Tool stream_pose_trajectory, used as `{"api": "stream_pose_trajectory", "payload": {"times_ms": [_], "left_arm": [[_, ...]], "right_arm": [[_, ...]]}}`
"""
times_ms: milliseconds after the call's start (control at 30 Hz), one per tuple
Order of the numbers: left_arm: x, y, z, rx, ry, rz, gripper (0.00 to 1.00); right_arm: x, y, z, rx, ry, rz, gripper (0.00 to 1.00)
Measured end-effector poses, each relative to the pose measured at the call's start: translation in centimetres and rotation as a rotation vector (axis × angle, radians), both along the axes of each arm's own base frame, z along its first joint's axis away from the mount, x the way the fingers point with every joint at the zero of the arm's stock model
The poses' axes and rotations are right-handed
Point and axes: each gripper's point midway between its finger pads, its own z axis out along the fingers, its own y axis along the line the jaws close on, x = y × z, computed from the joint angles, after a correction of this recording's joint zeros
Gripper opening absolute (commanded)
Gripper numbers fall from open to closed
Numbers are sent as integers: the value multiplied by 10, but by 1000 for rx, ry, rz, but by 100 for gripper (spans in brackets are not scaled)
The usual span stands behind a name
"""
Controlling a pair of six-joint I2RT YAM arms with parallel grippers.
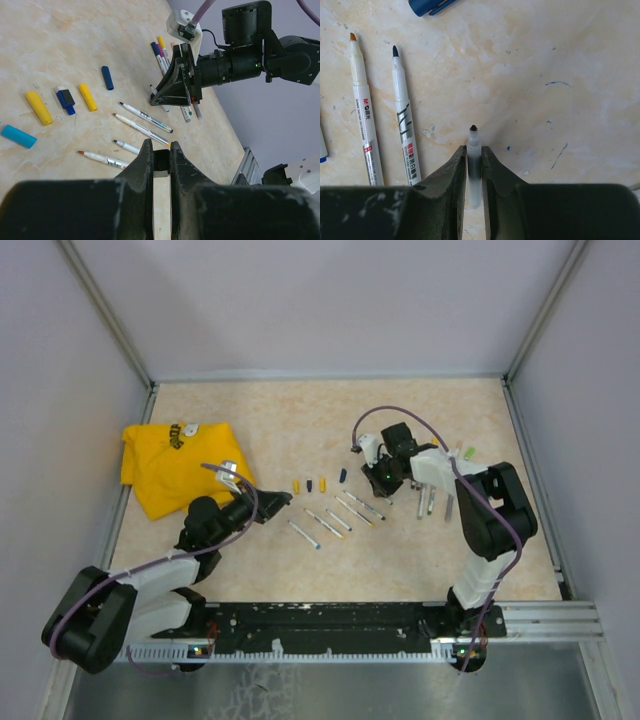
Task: Open the pen caps
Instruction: Place the pen at the center of the board.
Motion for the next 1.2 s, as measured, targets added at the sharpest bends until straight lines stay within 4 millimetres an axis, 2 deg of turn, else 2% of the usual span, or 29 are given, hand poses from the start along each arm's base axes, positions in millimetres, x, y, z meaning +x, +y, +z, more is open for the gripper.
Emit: {"api": "stream_pose_trajectory", "payload": {"times_ms": [267, 500, 667, 933, 1200], "left_arm": [[0, -2, -1, 2, 5, -9, 0], [0, -6, -1, -8, 17, -31, 0], [-1, -9, -5, -10, 34, -51, 0], [-1, -15, -3, -23, 43, -82, 0], [2, -21, -1, -24, 50, -108, 0]], "right_arm": [[0, 0, 0, 3, 4, -5, 32], [1, -1, 5, 0, -12, -8, 38], [5, -1, 18, 7, -50, -12, 42], [12, 1, 58, 43, -159, -9, 46], [12, 1, 67, 53, -185, 2, 48]]}}
